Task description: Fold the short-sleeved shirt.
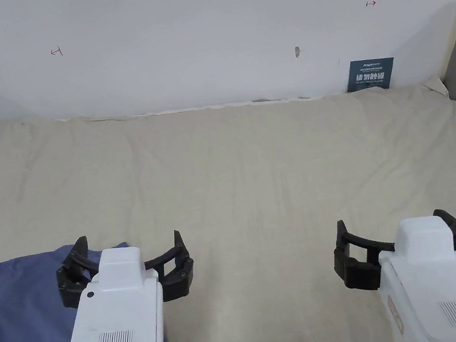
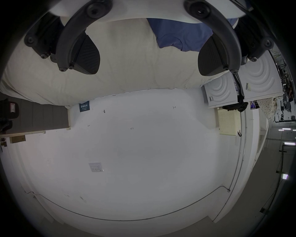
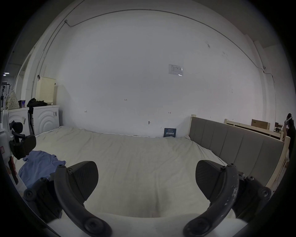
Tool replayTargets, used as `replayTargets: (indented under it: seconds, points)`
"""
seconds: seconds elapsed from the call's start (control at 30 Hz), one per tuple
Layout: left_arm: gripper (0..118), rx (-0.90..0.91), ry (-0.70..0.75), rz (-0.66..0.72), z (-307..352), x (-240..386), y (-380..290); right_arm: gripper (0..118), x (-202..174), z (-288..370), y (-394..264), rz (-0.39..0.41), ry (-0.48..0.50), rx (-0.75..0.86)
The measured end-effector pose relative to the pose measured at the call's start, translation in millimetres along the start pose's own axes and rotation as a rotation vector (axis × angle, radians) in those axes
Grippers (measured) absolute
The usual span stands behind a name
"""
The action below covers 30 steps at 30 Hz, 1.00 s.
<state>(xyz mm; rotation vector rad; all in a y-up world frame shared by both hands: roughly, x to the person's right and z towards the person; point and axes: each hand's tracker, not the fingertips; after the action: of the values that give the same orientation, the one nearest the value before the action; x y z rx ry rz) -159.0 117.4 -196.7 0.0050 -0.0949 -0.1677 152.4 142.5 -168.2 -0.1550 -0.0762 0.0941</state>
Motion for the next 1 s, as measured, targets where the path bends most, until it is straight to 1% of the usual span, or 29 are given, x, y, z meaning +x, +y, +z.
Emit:
replayTargets:
  seconds: [0.43, 0.67, 1.0]
  points:
    - [118, 0.007, 0.001, 0.037, -0.6, -6.2, 1.0, 118, -2.1, 1.8, 2.7, 0.004, 0.001, 0.002]
    - [118, 0.019, -0.001, 0.021, -1.0, -6.0, 2.6, 118, -4.0, 1.5, 3.9, 0.016, 0.006, 0.004]
    - [118, 0.012, -0.002, 0.020, -1.5, -6.7, 2.2, 118, -2.8, 1.9, 5.1, 0.013, 0.009, 0.002]
